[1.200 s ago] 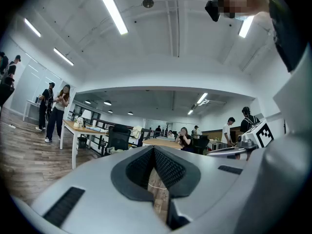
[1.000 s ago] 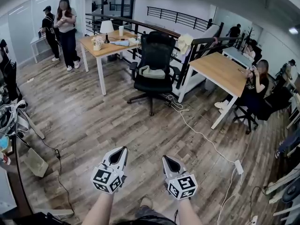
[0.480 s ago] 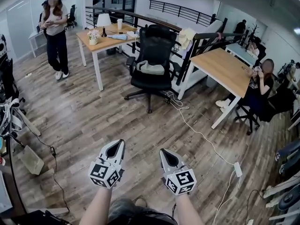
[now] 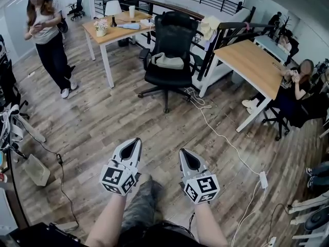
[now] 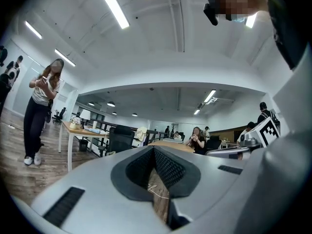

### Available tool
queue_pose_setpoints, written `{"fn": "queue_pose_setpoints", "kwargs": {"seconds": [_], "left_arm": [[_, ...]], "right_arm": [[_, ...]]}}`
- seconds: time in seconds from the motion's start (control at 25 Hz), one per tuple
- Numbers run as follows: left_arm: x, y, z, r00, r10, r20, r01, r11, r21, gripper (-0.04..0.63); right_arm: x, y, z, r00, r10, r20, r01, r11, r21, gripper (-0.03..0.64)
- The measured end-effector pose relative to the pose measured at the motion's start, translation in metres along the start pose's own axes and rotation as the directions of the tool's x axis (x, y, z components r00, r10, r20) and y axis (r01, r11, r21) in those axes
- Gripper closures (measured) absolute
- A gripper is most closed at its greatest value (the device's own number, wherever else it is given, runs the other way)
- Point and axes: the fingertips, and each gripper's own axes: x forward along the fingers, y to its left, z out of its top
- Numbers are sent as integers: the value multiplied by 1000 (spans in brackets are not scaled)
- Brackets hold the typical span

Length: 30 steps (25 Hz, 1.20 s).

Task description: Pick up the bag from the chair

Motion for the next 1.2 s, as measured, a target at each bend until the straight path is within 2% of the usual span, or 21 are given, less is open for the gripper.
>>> {"fn": "queue_pose_setpoints", "kwargs": {"seconds": [0.4, 1.2], "left_arm": [[85, 33, 6, 998, -56, -10, 56, 998, 10, 598], [228, 139, 15, 995, -103, -11, 103, 994, -38, 598]], "right_arm": [[71, -46, 13, 999, -37, 1, 37, 999, 26, 611], [235, -109, 30, 998, -66, -10, 67, 997, 46, 609]]}}
